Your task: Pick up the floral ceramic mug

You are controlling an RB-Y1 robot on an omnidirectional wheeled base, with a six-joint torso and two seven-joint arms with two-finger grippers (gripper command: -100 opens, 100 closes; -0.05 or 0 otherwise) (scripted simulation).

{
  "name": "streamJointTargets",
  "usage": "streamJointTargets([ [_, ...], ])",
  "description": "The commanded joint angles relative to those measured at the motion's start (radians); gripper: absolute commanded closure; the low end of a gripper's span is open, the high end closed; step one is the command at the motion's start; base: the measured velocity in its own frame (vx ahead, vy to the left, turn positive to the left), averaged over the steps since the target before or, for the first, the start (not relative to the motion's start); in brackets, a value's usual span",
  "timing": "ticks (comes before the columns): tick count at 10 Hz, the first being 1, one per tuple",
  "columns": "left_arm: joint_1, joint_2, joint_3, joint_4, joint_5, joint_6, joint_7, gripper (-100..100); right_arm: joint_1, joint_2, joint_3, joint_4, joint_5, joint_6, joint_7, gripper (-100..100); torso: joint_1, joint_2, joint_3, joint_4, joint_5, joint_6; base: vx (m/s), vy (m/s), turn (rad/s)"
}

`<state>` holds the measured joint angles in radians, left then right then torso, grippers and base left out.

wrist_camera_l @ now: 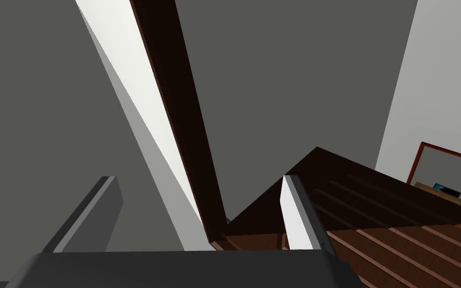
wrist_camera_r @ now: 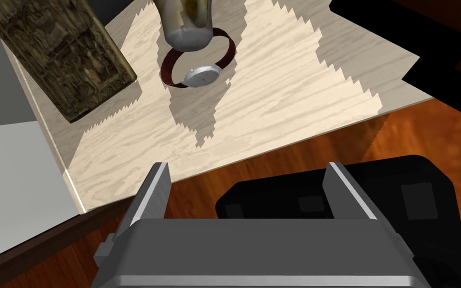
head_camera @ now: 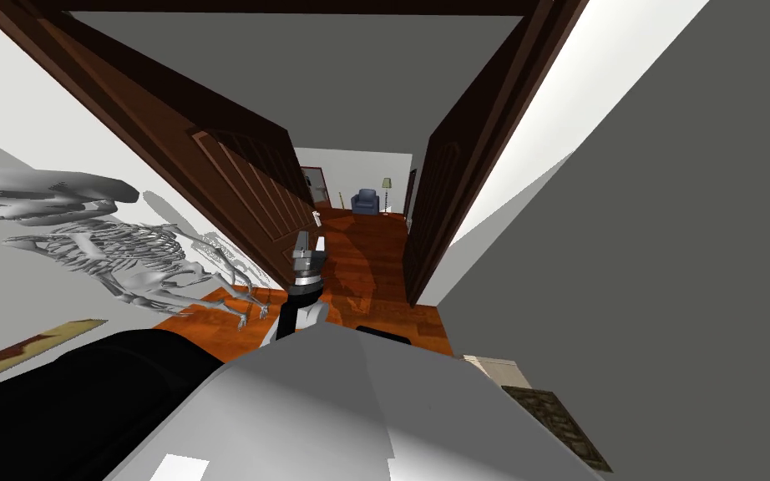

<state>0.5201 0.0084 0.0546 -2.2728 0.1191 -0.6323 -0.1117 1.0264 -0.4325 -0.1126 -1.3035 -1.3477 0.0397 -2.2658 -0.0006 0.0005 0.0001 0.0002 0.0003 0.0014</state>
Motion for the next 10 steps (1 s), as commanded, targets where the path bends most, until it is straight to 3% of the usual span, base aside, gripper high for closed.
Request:
streamJointTargets([
  [1,0.0,0.0,0.0,0.0,0.0,0.0,0.0,0,0.004,-0.042,0.048,0.021,-0.039,-0.025,-0.05,-100,0.0,0.0,0.0,0.0,0.0,0.0,0.018,-0.035,0.077],
  [2,0.0,0.0,0.0,0.0,0.0,0.0,0.0,0,0.004,-0.042,0.048,0.021,-0.039,-0.025,-0.053,-100,-0.001,0.0,0.0,0.0,0.0,0.0,0.008,-0.022,-0.003],
  [4,0.0,0.0,0.0,0.0,0.0,0.0,0.0,0,0.014,-0.056,0.043,0.059,-0.071,0.007,-0.12,-100,-0.001,0.0,0.0,0.0,0.0,0.0,0.017,-0.068,0.145],
  [8,0.0,0.0,0.0,0.0,0.0,0.0,0.0,0,0.015,-0.063,0.036,0.089,-0.098,0.029,-0.195,-100,-0.004,0.0,0.0,0.0,-0.001,0.0,0.021,-0.098,0.046],
  [10,0.0,0.0,0.0,0.0,0.0,0.0,0.0,0,0.006,-0.065,0.025,0.108,-0.12,0.04,-0.238,-100,-0.01,0.001,0.0,0.0,-0.002,0.0,-0.002,-0.22,0.058],
])
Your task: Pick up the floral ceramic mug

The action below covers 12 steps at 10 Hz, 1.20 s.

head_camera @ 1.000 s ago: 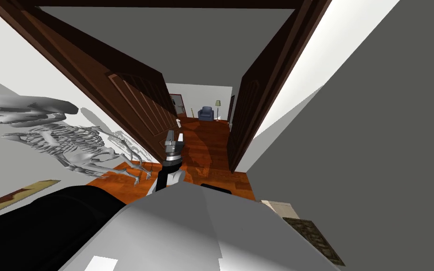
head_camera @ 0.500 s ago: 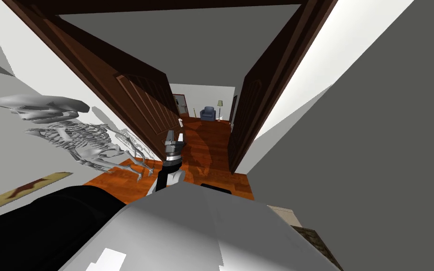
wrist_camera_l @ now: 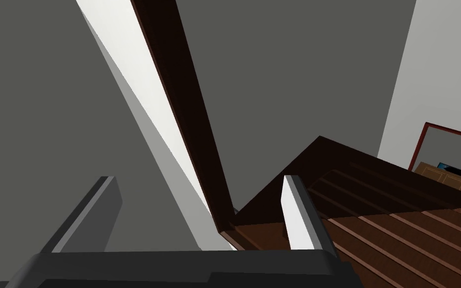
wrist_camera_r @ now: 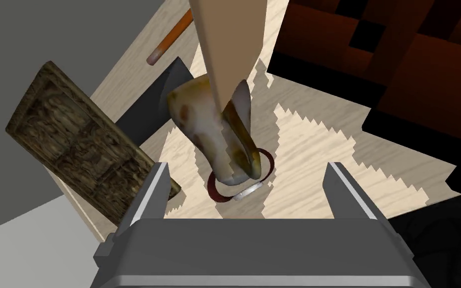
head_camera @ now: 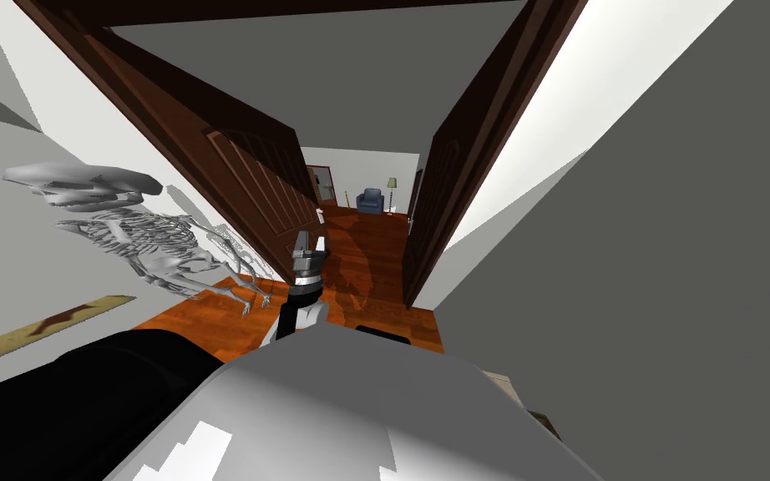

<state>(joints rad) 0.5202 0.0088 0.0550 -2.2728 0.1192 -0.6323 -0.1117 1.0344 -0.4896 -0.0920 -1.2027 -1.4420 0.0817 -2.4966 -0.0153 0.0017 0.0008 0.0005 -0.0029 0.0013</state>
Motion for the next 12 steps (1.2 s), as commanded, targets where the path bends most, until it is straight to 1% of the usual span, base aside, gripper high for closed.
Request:
streamJointTargets([
  [1,0.0,0.0,0.0,0.0,0.0,0.0,0.0,0,-0.007,-0.006,0.0,0.011,-0.034,-0.001,-0.02,-100,0.0,0.0,0.0,0.0,0.0,0.0,0.021,-0.26,0.018],
  [2,0.0,0.0,0.0,0.0,0.0,0.0,0.0,0,-0.003,-0.007,0.006,0.008,-0.035,-0.003,-0.007,-100,-0.001,-0.001,-0.001,0.0,-0.001,0.0,0.016,-0.111,0.021],
  [3,0.0,0.0,0.0,0.0,0.0,0.0,0.0,0,-0.004,-0.009,0.006,0.009,-0.04,-0.005,-0.006,0,0.007,-0.001,-0.001,0.0,0.001,0.0,0.002,-0.022,0.005],
  [4,0.0,0.0,0.0,0.0,0.0,0.0,0.0,0,-0.054,-0.038,0.056,0.059,0.011,-0.042,0.044,-100,0.013,-0.001,0.0,0.0,0.002,0.001,-0.077,0.03,-0.104],
  [5,0.0,0.0,0.0,0.0,0.0,0.0,0.0,0,-0.087,-0.038,0.076,0.096,-0.025,-0.042,0.106,-100,0.017,0.003,0.002,0.001,0.003,0.001,-0.106,0.06,-0.057],
  [6,0.0,-0.001,0.0,0.0,0.0,0.0,0.0,0,-0.118,-0.038,0.076,0.108,0.007,-0.042,0.141,-100,0.02,0.005,0.003,0.001,0.004,0.001,-0.053,0.042,0.001],
  [7,0.0,0.0,0.0,0.0,0.0,0.0,0.0,0,-0.118,-0.038,0.076,0.108,0.094,-0.042,0.146,-100,0.02,0.004,0.002,0.001,0.004,0.001,-0.005,0.015,0.008],
  [11,0.0,0.0,0.0,0.0,0.0,0.0,0.0,0,-0.118,-0.038,0.076,0.108,0.212,-0.042,0.257,-100,0.017,-0.001,-0.001,0.0,0.003,0.001,0.008,-0.004,0.001],
  [12,0.0,0.0,0.0,0.0,0.0,0.0,0.0,0,-0.118,-0.038,0.076,0.108,0.221,-0.042,0.286,-100,0.017,-0.001,0.0,0.0,0.003,0.001,0.0,0.0,0.0],
])
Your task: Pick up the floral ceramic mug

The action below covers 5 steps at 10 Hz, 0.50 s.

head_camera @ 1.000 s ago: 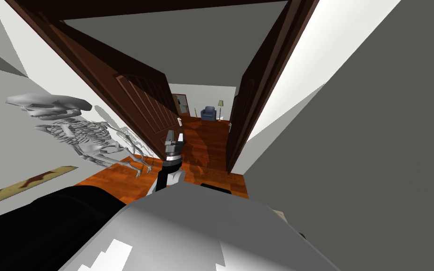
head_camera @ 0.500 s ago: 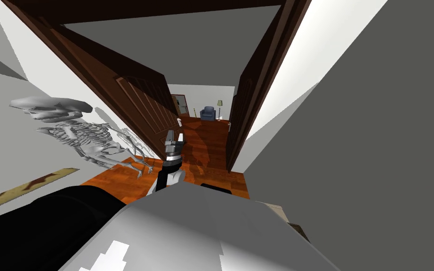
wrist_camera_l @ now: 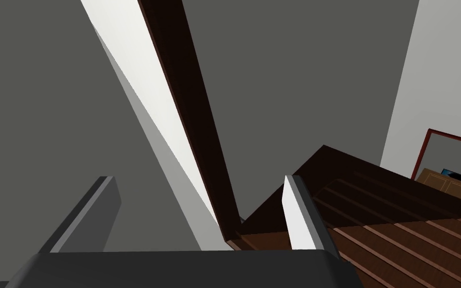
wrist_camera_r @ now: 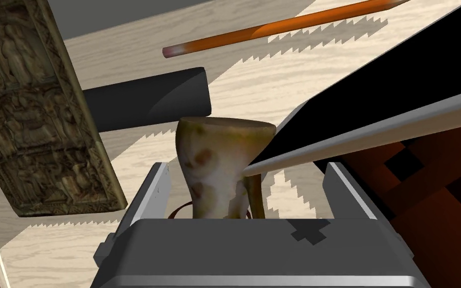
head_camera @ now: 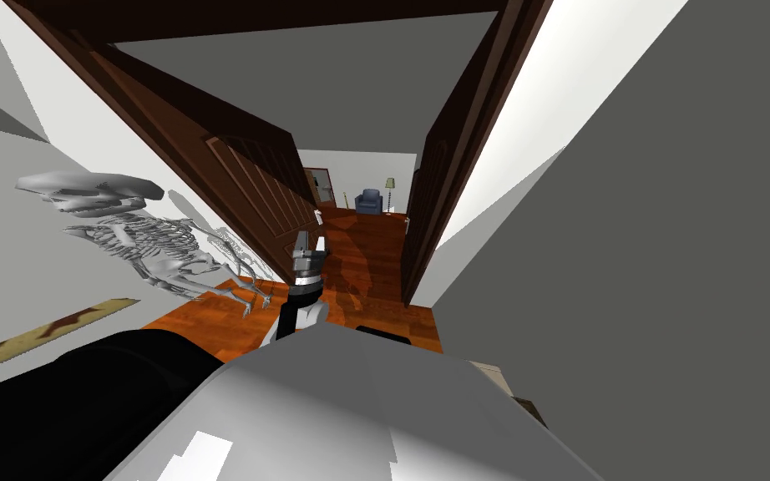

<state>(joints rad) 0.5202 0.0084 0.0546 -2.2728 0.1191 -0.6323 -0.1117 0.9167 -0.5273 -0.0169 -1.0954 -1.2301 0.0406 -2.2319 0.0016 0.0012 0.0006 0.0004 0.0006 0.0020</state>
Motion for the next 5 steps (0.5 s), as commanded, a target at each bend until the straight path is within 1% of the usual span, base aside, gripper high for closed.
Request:
streamJointTargets([
  [1,0.0,0.0,0.0,0.0,0.0,0.0,0.0,0,0.0,0.0,0.001,0.0,0.009,-0.001,0.05,-100,0.0,0.0,0.0,0.0,0.0,0.0,0.0,0.0,0.0],
  [2,0.0,0.0,0.0,0.0,0.0,0.0,0.0,0,-0.034,0.032,-0.003,0.032,0.02,-0.007,0.06,-100,0.0,0.0,0.0,0.0,0.0,0.0,0.002,-0.059,-0.076],
  [3,0.0,0.0,0.0,0.0,0.0,0.0,0.0,0,-0.034,0.032,-0.003,0.032,0.02,-0.007,0.06,-100,-0.003,0.0,0.0,0.0,-0.001,0.0,0.003,-0.069,-0.048],
  [4,0.0,0.0,0.0,0.0,0.0,0.0,0.0,0,-0.055,0.052,-0.005,0.052,0.027,-0.011,0.079,-100,-0.004,0.0,0.0,0.0,-0.001,0.0,0.012,-0.078,-0.051],
  [5,0.0,0.0,0.0,0.0,0.0,0.0,0.0,0,-0.055,0.052,-0.005,0.052,0.027,-0.011,0.079,-100,-0.005,-0.001,0.0,0.0,-0.001,0.0,0.012,-0.063,-0.013],
])
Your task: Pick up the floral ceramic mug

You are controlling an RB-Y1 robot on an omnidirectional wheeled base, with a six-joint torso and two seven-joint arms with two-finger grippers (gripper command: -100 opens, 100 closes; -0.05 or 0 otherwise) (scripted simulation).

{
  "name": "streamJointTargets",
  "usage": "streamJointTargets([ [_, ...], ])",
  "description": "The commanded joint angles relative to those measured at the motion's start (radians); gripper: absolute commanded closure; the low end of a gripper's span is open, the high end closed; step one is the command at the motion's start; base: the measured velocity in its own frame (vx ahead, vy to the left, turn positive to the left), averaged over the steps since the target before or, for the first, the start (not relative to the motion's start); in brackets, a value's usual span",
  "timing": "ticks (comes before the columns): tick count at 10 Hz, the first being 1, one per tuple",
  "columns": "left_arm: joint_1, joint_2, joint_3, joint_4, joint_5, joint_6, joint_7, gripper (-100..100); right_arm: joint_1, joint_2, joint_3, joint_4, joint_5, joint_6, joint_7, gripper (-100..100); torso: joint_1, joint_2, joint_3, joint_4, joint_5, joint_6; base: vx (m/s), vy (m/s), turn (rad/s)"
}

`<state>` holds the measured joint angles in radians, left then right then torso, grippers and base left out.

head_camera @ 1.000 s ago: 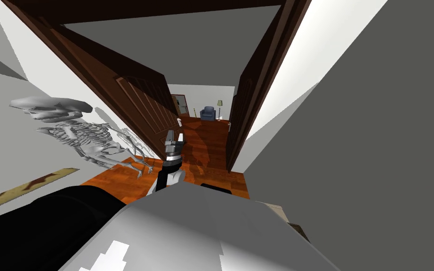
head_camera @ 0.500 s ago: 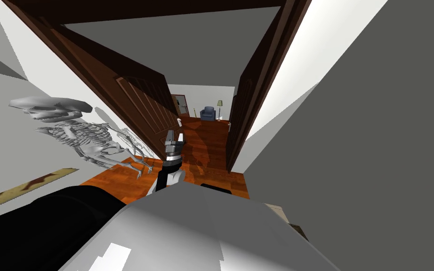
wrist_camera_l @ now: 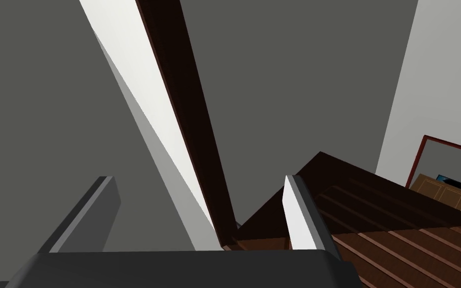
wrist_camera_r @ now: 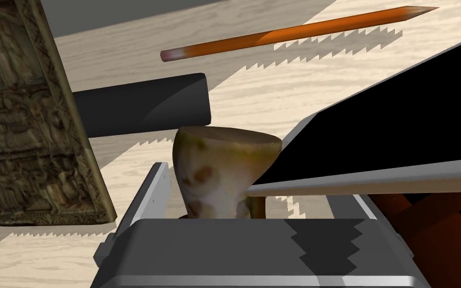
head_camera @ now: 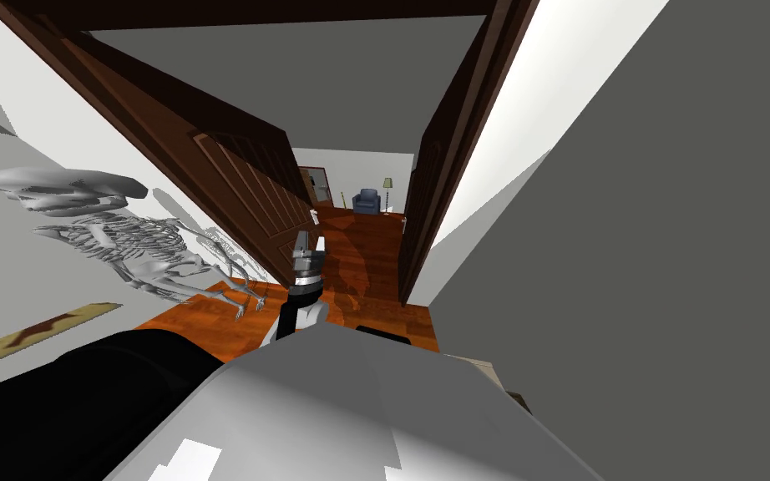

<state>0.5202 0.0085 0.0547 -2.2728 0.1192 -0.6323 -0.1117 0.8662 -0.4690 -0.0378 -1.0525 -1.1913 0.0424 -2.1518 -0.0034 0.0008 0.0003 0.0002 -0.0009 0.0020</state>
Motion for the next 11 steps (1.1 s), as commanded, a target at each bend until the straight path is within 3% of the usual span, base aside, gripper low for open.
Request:
streamJointTargets([
  [1,0.0,0.0,0.0,0.0,0.0,0.0,0.0,0,0.0,0.0,0.0,0.0,0.0,0.0,0.0,-100,0.0,0.0,0.0,0.0,0.0,0.0,0.004,-0.023,0.005],
  [2,0.0,0.0,0.0,0.0,0.0,0.0,0.0,0,-0.001,-0.001,0.003,0.001,-0.002,-0.003,0.0,100,0.002,0.0,0.0,0.0,0.0,0.0,0.006,-0.005,0.025],
  [6,0.0,0.0,0.0,0.0,0.0,0.0,0.0,0,-0.003,-0.001,0.002,-0.002,-0.002,-0.005,0.0,100,0.001,0.003,0.001,-0.001,-0.001,0.002,0.0,0.0,0.0],
  [7,0.0,0.0,0.0,0.0,0.0,0.0,0.0,0,-0.003,-0.001,0.002,-0.002,-0.002,-0.005,0.0,0,0.001,0.003,0.001,-0.001,-0.001,0.002,0.0,0.0,0.0],
  [8,0.0,0.0,0.0,0.0,0.0,0.0,0.0,0,0.023,-0.033,0.019,-0.017,-0.022,-0.008,-0.026,100,0.001,0.003,0.001,-0.001,-0.001,0.002,-0.005,0.057,0.052],
  [9,0.0,0.0,0.0,0.0,0.0,0.0,0.0,0,0.044,-0.052,0.021,-0.036,-0.029,-0.003,-0.045,100,0.004,0.004,0.001,-0.001,0.0,0.003,-0.02,0.107,0.069],
  [10,0.0,0.0,0.0,0.0,0.0,0.0,0.0,0,0.035,-0.04,0.017,-0.03,-0.024,-0.007,-0.031,100,0.008,0.004,0.002,-0.001,0.001,0.003,-0.012,0.047,0.002],
  [11,0.0,0.0,0.0,0.0,0.0,0.0,0.0,0,0.037,-0.041,0.016,-0.032,-0.024,-0.005,-0.035,0,0.006,0.004,0.002,-0.001,0.0,0.003,-0.002,0.008,-0.004],
])
